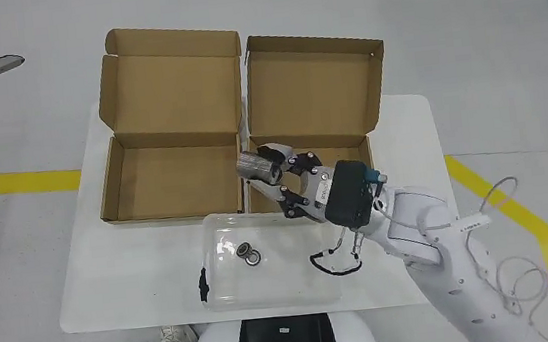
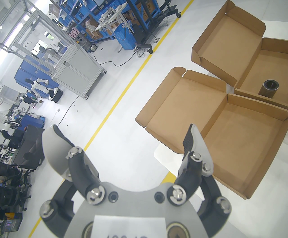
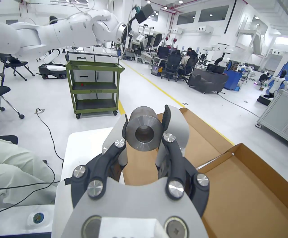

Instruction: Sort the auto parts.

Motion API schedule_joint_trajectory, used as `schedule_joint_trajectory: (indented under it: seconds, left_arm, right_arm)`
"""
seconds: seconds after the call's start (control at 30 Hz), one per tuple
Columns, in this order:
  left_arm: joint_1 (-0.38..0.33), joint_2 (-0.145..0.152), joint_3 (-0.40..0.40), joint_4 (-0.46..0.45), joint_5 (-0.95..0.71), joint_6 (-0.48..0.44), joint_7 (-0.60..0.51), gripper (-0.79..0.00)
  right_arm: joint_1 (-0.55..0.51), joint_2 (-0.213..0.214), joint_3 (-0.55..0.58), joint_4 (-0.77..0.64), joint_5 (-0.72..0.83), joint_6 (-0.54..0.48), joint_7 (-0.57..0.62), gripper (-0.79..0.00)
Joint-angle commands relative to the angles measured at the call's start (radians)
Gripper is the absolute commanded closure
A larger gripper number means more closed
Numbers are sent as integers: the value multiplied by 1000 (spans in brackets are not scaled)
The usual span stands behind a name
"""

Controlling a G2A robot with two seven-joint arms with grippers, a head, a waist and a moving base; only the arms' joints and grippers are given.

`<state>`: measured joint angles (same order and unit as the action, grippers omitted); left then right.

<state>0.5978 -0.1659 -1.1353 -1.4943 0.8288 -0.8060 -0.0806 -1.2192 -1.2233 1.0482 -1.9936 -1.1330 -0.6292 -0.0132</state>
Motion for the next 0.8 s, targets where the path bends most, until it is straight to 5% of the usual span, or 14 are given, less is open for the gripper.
schedule_joint_trajectory:
  seconds: [0.0, 0.43, 0.77]
  left_arm:
    - [0, 0, 0, 0, 0, 0, 0, -785]
    - [0, 0, 0, 0, 0, 0, 0, -785]
    - [0, 0, 0, 0, 0, 0, 0, -785]
  right_arm:
    - [-3, -2, -3, 3, -4, 2, -52, 0]
    - [-16, -10, -16, 34, -10, -35, -270, 0]
    - [-44, -8, -10, -18, -55, -54, -327, 0]
